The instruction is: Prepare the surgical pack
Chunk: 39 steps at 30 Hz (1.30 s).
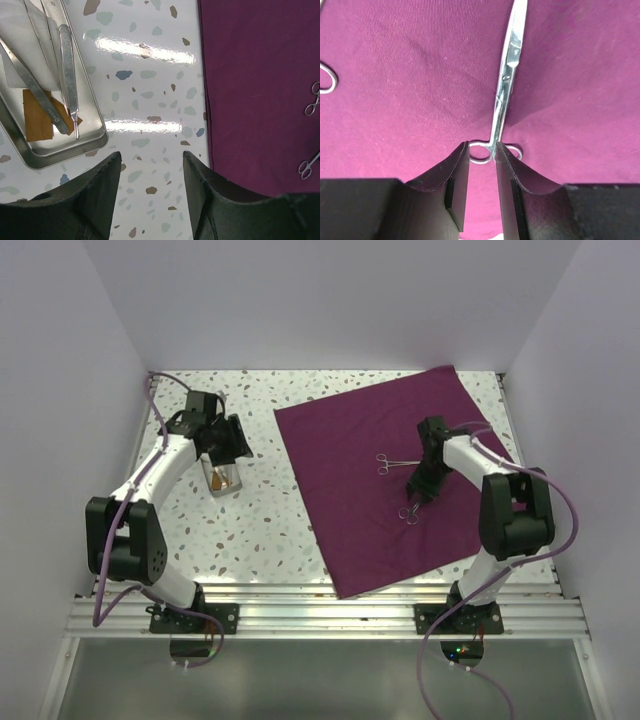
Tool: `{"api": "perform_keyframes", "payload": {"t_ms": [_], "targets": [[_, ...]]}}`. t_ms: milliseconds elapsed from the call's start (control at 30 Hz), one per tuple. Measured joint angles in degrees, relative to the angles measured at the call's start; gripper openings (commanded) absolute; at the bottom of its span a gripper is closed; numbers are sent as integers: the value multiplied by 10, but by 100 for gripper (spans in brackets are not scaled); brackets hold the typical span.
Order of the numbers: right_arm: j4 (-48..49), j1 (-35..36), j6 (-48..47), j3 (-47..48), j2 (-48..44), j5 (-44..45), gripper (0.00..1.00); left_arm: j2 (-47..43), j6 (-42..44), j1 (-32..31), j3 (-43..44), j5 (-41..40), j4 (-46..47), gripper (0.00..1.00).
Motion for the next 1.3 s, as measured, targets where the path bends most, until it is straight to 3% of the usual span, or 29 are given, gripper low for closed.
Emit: {"api": "perform_keyframes", "payload": {"t_ms": [400,733,1300], "targets": [[10,7,3,-19,21,3,38,13,1,0,0,7,0,57],[3,-7,-47,75,24,58,38,21,2,0,4,12,0,57],[7,-27,-63,79,87,64,40,26,6,0,18,21,-1,57]]}}
